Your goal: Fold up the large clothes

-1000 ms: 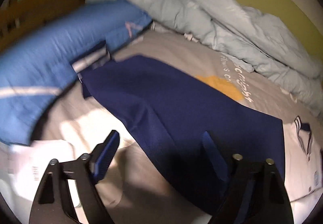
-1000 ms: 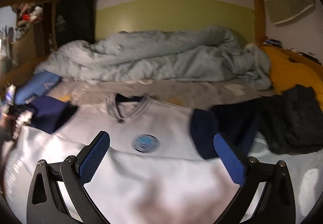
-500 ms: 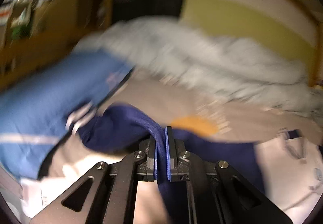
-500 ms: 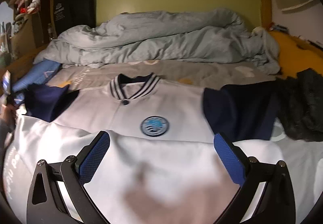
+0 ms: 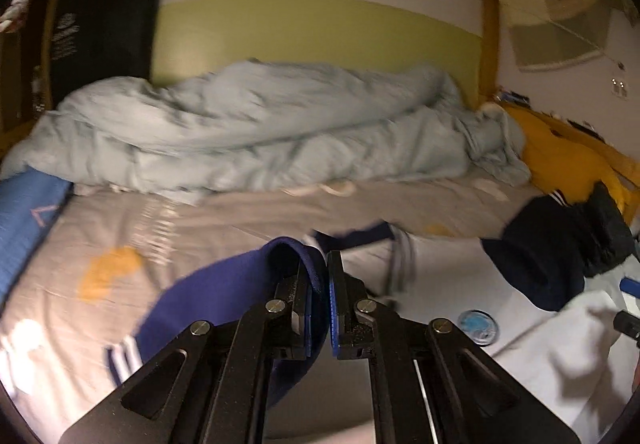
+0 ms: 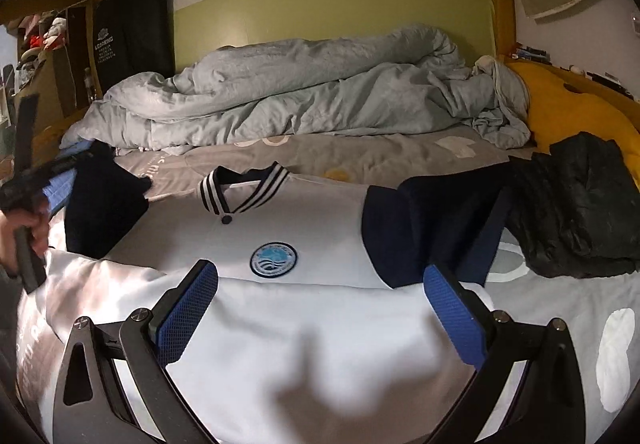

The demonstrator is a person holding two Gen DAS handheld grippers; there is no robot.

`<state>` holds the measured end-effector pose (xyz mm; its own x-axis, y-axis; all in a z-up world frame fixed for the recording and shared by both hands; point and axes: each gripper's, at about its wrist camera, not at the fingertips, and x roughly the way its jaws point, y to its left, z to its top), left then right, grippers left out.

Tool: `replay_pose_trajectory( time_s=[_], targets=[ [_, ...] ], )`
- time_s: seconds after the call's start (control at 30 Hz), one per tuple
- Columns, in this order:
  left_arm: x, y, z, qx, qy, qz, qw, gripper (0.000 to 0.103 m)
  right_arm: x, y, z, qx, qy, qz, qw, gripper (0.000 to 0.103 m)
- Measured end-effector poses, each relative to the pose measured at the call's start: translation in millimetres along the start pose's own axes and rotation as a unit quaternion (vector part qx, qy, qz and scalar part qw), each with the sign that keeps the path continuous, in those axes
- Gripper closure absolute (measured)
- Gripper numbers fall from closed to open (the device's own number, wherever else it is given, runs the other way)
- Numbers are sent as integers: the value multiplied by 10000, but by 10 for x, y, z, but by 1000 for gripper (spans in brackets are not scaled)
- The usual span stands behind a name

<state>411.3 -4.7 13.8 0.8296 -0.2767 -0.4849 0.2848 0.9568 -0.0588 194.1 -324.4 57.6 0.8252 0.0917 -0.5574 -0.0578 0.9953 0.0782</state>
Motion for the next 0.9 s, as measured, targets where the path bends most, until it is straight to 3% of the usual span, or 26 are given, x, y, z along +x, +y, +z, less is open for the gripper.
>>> replay_pose_trajectory(
  time_s=[0.13, 0.17, 0.23, 0.3, 0.33, 0.47, 0.6, 0.73, 0.9],
  targets=[
    [276, -298, -230, -63, 340, -60, 9994, 93, 30, -146, -13, 24, 50, -107, 9999, 1],
    [299, -348, -281, -7, 387, -72, 9992, 86, 35, -178, -18, 4, 58, -134, 9999, 1],
    [236, -390, -361, 95, 291, -175, 9994, 65, 55, -242, -34, -11, 90, -208, 9997, 1],
    [72, -351, -372, 98, 11, -119, 9999, 17, 77, -299, -40, 21, 138, -283, 9995, 1],
    [-38, -301, -355, 32, -199, -83, 9998, 14, 81, -312, -40, 44, 152, -322, 9994, 1],
    [-485, 138, -204, -426, -659, -270, 9966, 14, 60, -204, 29, -129, 51, -408, 9991, 1],
    [-786, 591, -119, -693, -1001, 188, 9924, 14, 35, 143, 123, -433, -106, -306, 9985, 1],
    [-874, 941, -125, -818, -1003, 565, 9900, 14, 176, 765, 161, -979, 7, 97, 9952, 1],
    [-891, 1181, -197, -1145, -871, 345, 9890, 14, 474, 1640, 234, -1422, 35, 550, 9883, 1]
  ],
)
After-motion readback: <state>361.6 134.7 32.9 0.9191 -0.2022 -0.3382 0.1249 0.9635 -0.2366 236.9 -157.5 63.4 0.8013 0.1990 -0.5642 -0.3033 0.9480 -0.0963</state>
